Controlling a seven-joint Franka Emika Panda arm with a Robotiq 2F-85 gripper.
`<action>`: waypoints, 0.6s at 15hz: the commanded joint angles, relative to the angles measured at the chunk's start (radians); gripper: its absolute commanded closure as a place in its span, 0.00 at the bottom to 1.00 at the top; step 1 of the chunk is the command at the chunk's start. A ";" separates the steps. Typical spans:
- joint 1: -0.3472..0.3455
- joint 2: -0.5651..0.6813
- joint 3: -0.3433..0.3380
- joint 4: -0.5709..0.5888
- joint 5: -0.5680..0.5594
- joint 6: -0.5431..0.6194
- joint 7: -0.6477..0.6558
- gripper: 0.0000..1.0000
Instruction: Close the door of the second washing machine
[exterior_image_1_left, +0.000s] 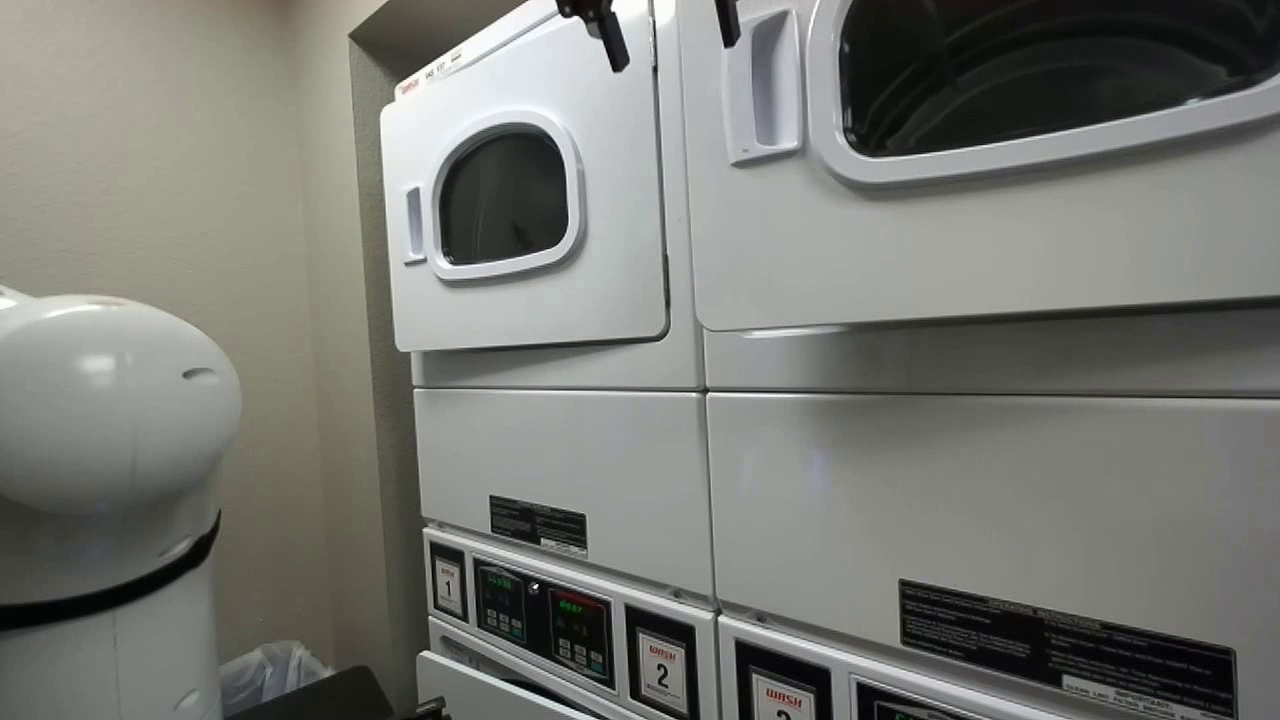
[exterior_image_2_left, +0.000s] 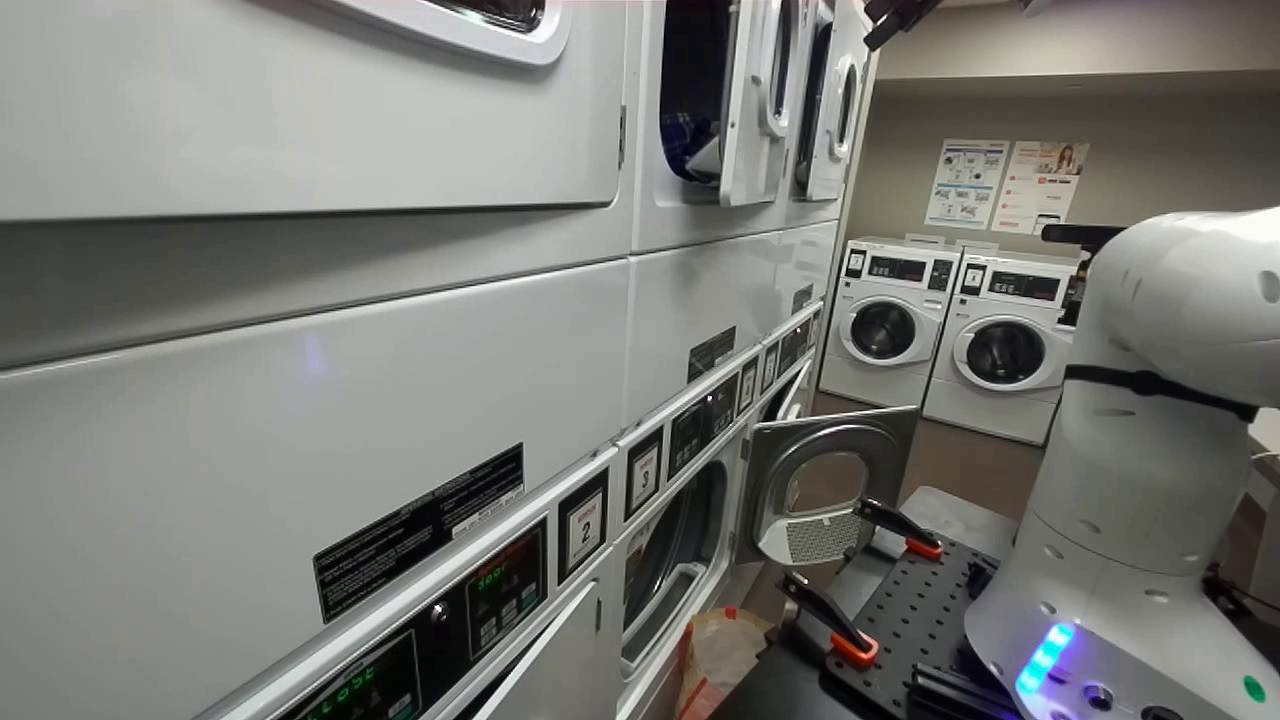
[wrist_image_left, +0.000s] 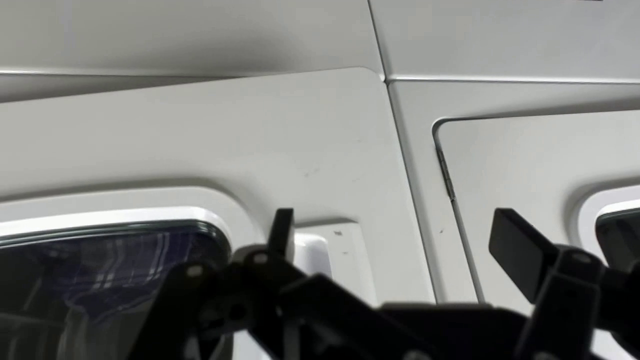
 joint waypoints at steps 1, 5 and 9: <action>-0.069 0.043 0.047 -0.040 -0.019 0.126 -0.023 0.00; -0.080 0.089 0.082 -0.077 -0.028 0.236 -0.019 0.00; -0.080 0.170 0.105 -0.098 -0.033 0.348 -0.018 0.00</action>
